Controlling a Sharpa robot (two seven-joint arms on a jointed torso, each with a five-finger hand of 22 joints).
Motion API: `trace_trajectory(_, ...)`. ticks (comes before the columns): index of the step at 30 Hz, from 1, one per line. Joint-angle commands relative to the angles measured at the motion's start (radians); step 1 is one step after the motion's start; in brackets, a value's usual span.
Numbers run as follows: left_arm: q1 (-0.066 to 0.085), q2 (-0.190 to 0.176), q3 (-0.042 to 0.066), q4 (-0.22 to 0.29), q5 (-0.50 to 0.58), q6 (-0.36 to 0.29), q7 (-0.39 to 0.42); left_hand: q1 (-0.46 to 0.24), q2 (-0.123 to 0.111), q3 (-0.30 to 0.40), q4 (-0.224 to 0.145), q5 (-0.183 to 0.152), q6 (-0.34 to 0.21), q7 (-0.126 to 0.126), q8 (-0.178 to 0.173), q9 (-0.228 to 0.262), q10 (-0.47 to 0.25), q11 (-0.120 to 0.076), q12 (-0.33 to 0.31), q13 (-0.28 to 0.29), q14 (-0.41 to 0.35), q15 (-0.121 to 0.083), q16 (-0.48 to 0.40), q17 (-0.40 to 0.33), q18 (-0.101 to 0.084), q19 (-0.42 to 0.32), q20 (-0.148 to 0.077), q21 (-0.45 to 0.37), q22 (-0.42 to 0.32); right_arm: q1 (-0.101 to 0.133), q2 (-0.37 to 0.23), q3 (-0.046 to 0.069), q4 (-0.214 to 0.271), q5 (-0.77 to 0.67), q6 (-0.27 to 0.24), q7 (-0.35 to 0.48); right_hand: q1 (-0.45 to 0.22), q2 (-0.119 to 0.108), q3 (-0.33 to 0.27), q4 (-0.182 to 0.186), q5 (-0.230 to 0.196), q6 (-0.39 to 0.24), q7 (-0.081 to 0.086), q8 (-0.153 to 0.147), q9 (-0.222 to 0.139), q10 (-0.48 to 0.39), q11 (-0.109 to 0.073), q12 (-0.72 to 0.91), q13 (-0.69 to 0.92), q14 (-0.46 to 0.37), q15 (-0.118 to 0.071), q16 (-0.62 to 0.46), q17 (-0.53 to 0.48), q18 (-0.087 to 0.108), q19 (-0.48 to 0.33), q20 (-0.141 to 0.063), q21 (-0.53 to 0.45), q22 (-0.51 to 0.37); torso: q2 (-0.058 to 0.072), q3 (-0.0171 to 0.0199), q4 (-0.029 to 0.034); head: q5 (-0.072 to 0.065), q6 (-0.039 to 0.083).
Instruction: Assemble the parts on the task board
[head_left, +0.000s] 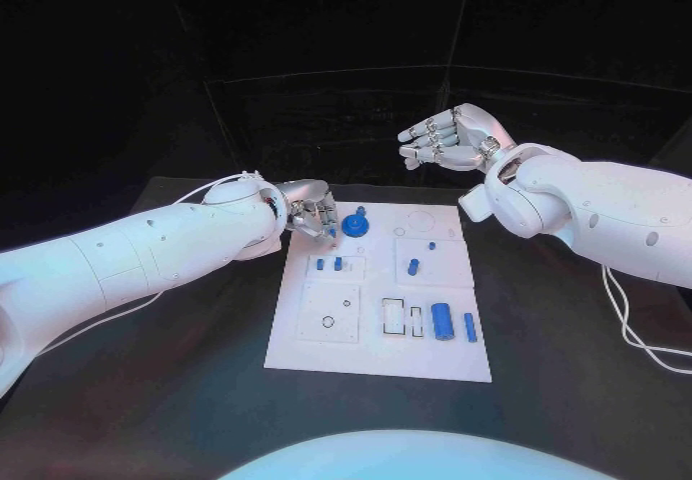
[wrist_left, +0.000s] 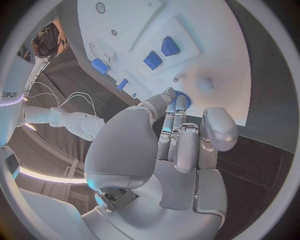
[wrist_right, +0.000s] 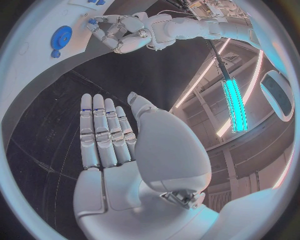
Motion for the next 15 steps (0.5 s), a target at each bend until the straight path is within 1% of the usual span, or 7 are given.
trace_trajectory(1, -0.002, 0.001, 0.000, -0.003, 0.014, 0.036, -0.007, -0.013, 0.000, 0.000, -0.001, 0.003, 0.002, -0.003, -0.008, 0.000, 0.005, 0.001, -0.007, -0.002, 0.042, -0.008, 0.001, -0.002, -0.020, 0.009, -0.001, 0.005, 0.002, 0.002, 0.001, 0.001, 0.000, 0.003, 0.007, 0.010, -0.007, 0.000, -0.001, -0.006, 0.004, -0.006, -0.001, -0.002, 0.001, -0.008, -0.002, -0.001, 0.000, -0.006, -0.002, -0.005, -0.001, 0.003, 0.005, 0.004, -0.004, -0.001, 0.001, -0.0008, -0.0015, 0.001, 0.000)
trace_trajectory(4, -0.005, 0.002, 0.000, -0.008, 0.014, 0.039, -0.008, -0.014, -0.001, 0.000, -0.001, 0.003, 0.001, -0.003, -0.009, -0.001, 0.004, 0.001, -0.009, -0.002, 0.041, -0.008, 0.001, -0.004, -0.020, 0.009, -0.001, 0.006, 0.003, 0.002, 0.001, 0.001, 0.000, 0.003, 0.007, 0.010, -0.007, 0.000, -0.001, -0.006, 0.004, -0.006, -0.001, -0.002, 0.001, -0.008, -0.002, -0.001, 0.000, -0.006, -0.002, -0.005, -0.001, 0.003, 0.005, 0.004, -0.004, -0.001, 0.001, 0.0000, -0.0033, 0.003, -0.001)
trace_trajectory(7, -0.006, 0.003, 0.000, -0.012, 0.014, 0.042, -0.009, -0.014, -0.001, 0.000, -0.001, 0.003, 0.001, -0.003, -0.009, -0.001, 0.004, 0.001, -0.009, -0.002, 0.041, -0.008, 0.001, -0.004, -0.020, 0.009, -0.001, 0.006, 0.003, 0.002, 0.002, 0.001, 0.000, 0.003, 0.007, 0.010, -0.007, 0.000, -0.001, -0.006, 0.004, -0.006, -0.001, -0.002, 0.001, -0.008, -0.002, -0.001, 0.000, -0.006, -0.002, -0.005, -0.001, 0.003, 0.005, 0.004, -0.004, -0.001, 0.001, 0.0007, -0.0030, 0.002, -0.002)
trace_trajectory(11, -0.007, 0.008, 0.000, -0.019, 0.014, 0.046, -0.009, -0.015, -0.002, 0.000, -0.001, 0.003, 0.001, -0.003, -0.010, -0.001, 0.004, 0.001, -0.010, -0.002, 0.041, -0.008, 0.001, -0.004, -0.020, 0.009, -0.001, 0.006, 0.004, 0.002, 0.003, 0.001, 0.000, 0.003, 0.007, 0.010, -0.007, 0.000, -0.001, -0.006, 0.004, -0.006, -0.001, -0.002, 0.001, -0.008, -0.002, -0.001, 0.000, -0.006, -0.002, -0.005, -0.001, 0.003, 0.005, 0.004, -0.004, -0.001, 0.000, 0.0006, -0.0005, 0.000, -0.002)
trace_trajectory(15, -0.009, 0.016, 0.000, -0.031, 0.014, 0.046, -0.008, -0.015, -0.002, 0.000, -0.001, 0.003, 0.000, -0.003, -0.011, -0.001, 0.004, 0.001, -0.010, -0.002, 0.041, -0.008, 0.000, -0.005, -0.020, 0.009, -0.001, 0.006, 0.004, 0.002, 0.004, 0.001, 0.000, 0.003, 0.008, 0.010, -0.007, 0.000, -0.001, -0.006, 0.004, -0.006, -0.001, -0.002, 0.001, -0.008, -0.002, -0.001, 0.000, -0.006, -0.002, -0.005, -0.001, 0.003, 0.005, 0.004, -0.004, -0.001, 0.001, 0.0006, -0.0008, 0.001, -0.003)
